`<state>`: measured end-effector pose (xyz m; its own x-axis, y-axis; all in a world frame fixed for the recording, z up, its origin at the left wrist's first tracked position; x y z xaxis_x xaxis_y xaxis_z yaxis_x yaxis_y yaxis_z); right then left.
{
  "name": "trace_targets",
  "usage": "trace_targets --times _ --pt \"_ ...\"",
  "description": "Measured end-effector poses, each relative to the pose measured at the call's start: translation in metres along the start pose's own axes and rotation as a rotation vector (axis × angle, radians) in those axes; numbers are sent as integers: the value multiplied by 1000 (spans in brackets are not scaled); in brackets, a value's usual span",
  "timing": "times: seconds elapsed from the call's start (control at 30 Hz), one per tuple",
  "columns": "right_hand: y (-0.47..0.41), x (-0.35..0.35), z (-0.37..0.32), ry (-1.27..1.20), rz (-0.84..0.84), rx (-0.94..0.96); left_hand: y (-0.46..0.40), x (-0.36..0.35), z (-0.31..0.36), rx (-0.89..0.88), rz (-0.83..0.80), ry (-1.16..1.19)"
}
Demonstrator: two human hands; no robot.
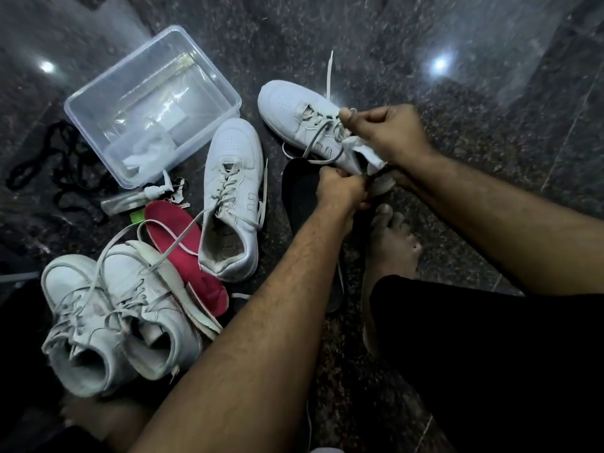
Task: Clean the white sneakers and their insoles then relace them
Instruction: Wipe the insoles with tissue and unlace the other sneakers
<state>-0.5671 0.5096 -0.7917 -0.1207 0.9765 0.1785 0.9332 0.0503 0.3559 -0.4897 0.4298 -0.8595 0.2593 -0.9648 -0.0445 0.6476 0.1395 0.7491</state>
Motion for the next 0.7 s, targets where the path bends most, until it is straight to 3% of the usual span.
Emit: trace_targets --times 0.23,0.37,0.47,0.57,0.7 --pt "2 -23 -3 -195 215 -131 -1 1 0 -18 47 -135" --pt "8 -31 1 -341 144 -280 16 8 5 -96 141 -425" --pt "11 -18 -3 -399 65 -434 43 6 15 -175 122 -535" --pt "11 -1 -9 -633 -11 -540 53 3 22 -383 277 -651" --pt "17 16 -1 -867 34 -405 57 13 43 -616 539 -826"
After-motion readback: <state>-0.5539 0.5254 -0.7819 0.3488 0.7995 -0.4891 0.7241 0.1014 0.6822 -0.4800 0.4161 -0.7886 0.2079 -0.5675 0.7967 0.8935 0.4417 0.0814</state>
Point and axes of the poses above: each hand's wrist, its own y-axis away from the middle knuckle, its own x-axis out of the back of the hand, z = x × y, the point moved 4 cm from there along -y, towards the middle knuckle, and after that the axes turned 8 degrees about -y, right-handed, at the moved point
